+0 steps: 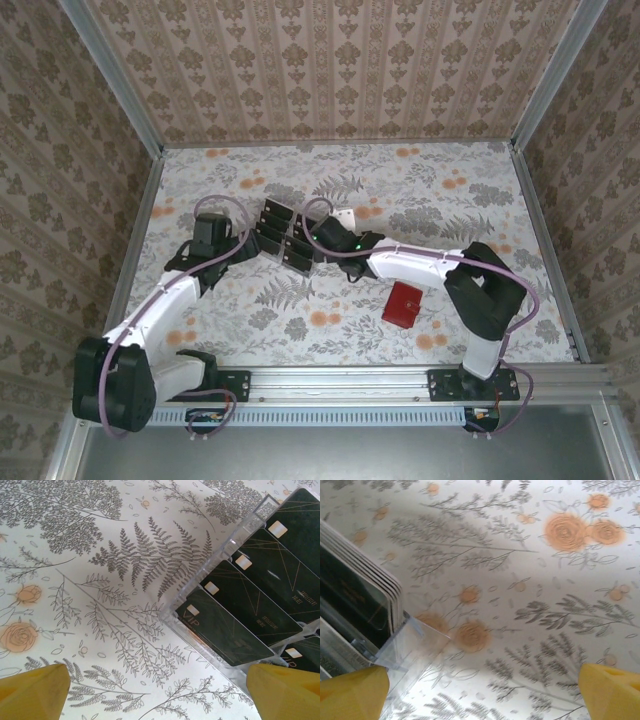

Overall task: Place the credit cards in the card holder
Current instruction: Move the storage box to the top-center of the table.

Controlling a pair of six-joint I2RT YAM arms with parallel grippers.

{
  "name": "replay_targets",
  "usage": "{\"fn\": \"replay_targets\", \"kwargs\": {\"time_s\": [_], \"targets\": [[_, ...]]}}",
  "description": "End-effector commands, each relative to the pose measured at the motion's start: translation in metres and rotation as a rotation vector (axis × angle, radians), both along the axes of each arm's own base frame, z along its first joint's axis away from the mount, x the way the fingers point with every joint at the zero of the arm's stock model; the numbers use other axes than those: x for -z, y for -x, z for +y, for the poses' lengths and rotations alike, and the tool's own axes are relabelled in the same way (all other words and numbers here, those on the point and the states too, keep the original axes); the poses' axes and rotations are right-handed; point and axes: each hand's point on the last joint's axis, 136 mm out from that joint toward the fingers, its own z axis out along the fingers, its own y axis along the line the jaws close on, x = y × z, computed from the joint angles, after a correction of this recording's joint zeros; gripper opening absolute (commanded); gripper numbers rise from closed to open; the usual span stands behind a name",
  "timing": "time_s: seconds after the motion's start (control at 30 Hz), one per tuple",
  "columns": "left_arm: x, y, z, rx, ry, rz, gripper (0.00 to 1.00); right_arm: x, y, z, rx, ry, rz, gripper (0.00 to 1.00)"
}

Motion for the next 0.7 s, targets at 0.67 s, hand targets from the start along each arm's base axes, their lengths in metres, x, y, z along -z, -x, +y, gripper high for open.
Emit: {"fn": "replay_targets", "kwargs": {"time_s": [0.67], "targets": [[-0.018,-0.091,-0.034,0.062,0.031,-0.140,1.00,0.013,0.026,0.032,-0.160,-0.132,0.120,1.00]]}}
